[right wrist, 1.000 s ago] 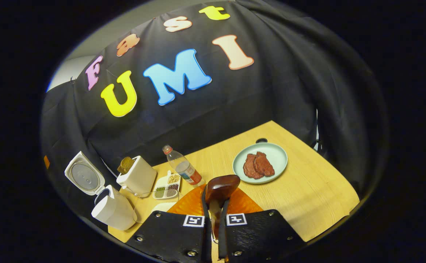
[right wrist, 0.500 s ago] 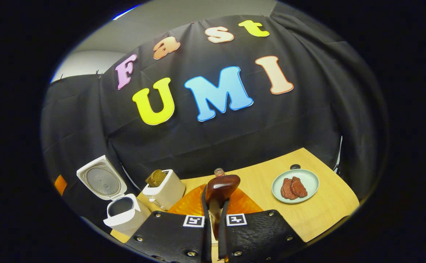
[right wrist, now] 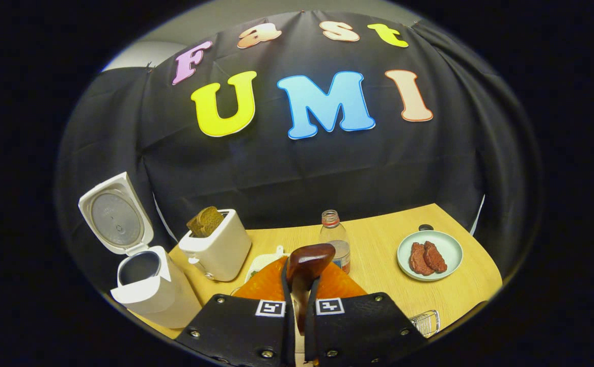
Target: Close the left gripper, press the button to open the rice cooker; take a wooden spoon from the chopstick holder with the right hand, scoop a spoonful of rice and pour it into the rice cooker, then put the wooden spoon back into the chopstick holder.
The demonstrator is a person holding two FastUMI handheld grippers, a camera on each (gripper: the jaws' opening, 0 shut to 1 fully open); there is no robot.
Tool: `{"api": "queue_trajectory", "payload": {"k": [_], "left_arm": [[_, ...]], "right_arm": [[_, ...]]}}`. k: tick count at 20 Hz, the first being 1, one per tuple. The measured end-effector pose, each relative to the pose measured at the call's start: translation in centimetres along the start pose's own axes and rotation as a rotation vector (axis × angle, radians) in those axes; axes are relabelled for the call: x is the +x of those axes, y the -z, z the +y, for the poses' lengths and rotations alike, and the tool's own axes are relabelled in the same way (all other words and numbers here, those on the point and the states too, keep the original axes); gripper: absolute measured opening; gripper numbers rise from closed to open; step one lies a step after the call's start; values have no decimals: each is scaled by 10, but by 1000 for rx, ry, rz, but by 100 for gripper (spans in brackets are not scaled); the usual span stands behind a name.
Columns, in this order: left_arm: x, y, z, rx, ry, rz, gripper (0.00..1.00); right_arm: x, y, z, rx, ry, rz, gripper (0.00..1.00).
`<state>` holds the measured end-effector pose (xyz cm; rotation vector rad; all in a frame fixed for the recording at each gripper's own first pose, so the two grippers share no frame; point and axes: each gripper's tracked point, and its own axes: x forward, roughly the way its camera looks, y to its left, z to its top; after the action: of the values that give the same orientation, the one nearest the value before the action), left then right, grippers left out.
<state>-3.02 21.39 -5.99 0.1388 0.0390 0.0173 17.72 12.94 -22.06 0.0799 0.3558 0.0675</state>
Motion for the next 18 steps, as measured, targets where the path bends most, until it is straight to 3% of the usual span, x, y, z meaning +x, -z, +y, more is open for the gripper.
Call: {"api": "queue_trajectory", "payload": {"k": [7,10,15,18], "left_arm": [[0,23,24,-3,24,60,97],[1,33,34,-3,7,98,96],[-6,41,45,-5,-28,120,97],[-5,41,43,-5,-33,121,97]], "right_arm": [[45,50,11,-202,52,55,7],[54,56,19,-209,58,40,7],[50,77,48,-20,-43,114,8],[44,77,45,211,-90,156,8]]}}
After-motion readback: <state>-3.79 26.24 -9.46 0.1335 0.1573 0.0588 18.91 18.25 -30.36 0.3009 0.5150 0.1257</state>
